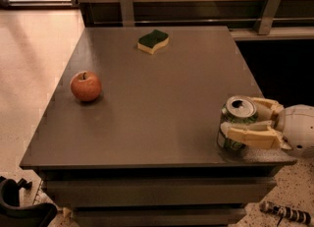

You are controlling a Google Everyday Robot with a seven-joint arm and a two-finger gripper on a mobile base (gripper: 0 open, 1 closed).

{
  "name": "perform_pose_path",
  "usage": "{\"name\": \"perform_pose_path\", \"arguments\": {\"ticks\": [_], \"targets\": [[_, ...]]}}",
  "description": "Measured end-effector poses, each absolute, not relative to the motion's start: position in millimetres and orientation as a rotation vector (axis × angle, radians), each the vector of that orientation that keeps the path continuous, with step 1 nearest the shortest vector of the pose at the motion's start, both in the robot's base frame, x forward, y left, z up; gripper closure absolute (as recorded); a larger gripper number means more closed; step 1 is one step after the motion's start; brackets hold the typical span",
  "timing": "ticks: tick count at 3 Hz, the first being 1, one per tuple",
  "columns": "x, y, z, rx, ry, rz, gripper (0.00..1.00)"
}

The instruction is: Move green can near sponge

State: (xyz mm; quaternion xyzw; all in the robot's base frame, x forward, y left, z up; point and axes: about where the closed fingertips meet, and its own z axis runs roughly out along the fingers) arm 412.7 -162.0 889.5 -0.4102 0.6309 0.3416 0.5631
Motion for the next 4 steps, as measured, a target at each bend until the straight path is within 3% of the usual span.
{"name": "perform_pose_path", "arguments": {"ticks": [1,4], "targets": [[416,-161,891,-0.966,1.484,0.806,1.0],[535,-136,912,-0.919,1.461,0.901,1.0]]}}
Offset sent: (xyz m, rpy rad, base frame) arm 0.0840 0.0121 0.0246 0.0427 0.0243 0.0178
